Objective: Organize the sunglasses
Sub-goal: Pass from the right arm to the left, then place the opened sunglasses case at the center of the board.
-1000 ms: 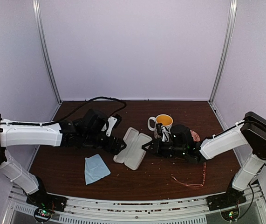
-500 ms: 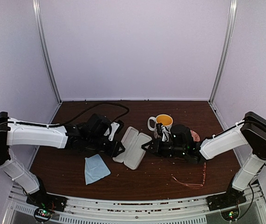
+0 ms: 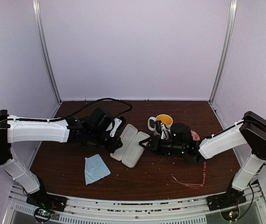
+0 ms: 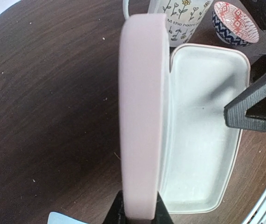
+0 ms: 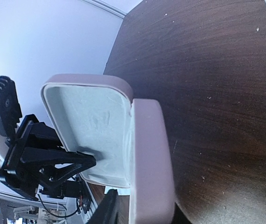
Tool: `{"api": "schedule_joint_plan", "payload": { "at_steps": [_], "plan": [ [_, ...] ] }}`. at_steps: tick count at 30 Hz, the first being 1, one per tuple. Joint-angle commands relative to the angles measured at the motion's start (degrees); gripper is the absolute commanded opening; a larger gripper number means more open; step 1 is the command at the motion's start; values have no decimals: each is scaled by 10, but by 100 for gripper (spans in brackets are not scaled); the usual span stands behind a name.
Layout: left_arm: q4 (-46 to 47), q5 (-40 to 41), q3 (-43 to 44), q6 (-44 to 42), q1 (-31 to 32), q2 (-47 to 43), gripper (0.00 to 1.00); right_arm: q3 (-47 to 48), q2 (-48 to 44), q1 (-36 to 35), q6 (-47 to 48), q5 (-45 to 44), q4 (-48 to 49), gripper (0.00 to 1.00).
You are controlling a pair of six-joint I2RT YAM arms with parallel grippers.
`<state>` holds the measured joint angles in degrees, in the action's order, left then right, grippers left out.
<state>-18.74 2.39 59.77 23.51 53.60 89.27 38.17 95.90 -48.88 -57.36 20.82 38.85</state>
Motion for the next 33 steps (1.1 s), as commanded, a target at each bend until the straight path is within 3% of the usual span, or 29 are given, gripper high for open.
{"api": "schedule_joint_plan", "payload": {
  "at_steps": [1,8,16,23,33],
  "plan": [
    [-34,34,45,-44,-3,6,0,12,-1,-1,5,-1,11,33],
    [-108,80,99,-128,-6,30,0,-2,-5,5,12,-7,3,62],
    [-175,57,159,-223,-44,107,0,-67,-49,18,35,-31,-4,67],
    [-236,38,233,-288,-55,168,0,-95,-116,18,82,-71,-82,71],
    [-264,23,274,-306,-64,212,8,-112,-154,19,102,-102,-119,72]
  ]
}}
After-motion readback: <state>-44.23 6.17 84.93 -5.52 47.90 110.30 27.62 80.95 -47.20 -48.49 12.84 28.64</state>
